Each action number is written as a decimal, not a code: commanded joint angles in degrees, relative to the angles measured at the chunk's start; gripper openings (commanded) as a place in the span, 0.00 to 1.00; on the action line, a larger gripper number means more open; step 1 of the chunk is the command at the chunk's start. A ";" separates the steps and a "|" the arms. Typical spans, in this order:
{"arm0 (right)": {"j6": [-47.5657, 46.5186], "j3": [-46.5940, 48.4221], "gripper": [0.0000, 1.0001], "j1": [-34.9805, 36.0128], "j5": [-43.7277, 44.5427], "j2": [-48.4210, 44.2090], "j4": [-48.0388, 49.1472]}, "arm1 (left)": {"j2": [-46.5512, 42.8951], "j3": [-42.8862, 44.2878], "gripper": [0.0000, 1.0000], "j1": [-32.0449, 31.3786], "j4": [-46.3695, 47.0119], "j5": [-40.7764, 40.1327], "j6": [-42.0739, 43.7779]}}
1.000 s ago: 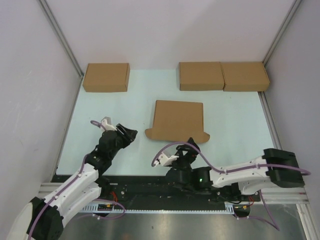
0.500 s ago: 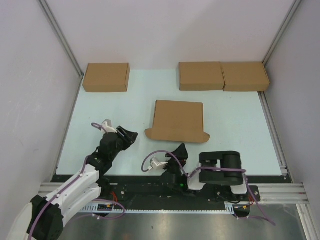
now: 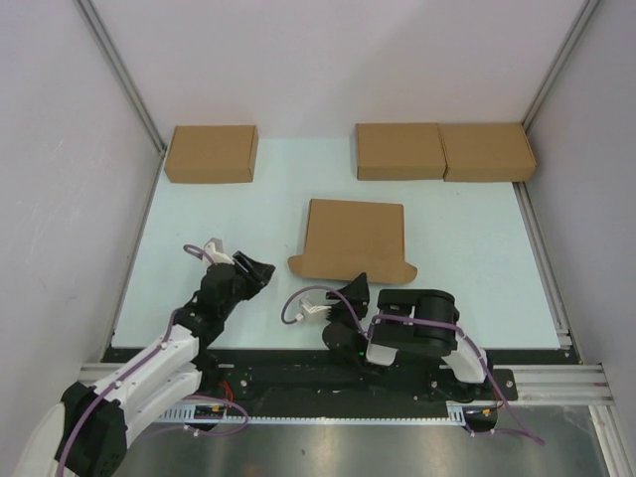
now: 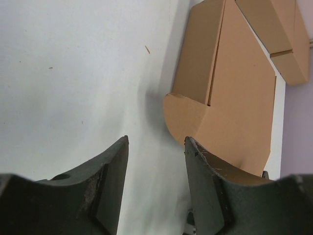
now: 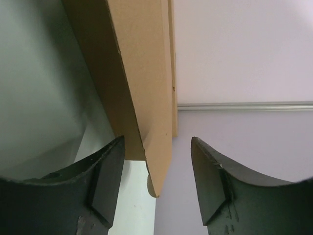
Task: Fold the paper box
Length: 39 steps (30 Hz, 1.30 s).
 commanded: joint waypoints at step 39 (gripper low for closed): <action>49.15 15.59 0.00 7.01 -6.83 -36.51 -77.08 | -10.13 9.70 0.58 0.95 -13.90 -15.59 -1.94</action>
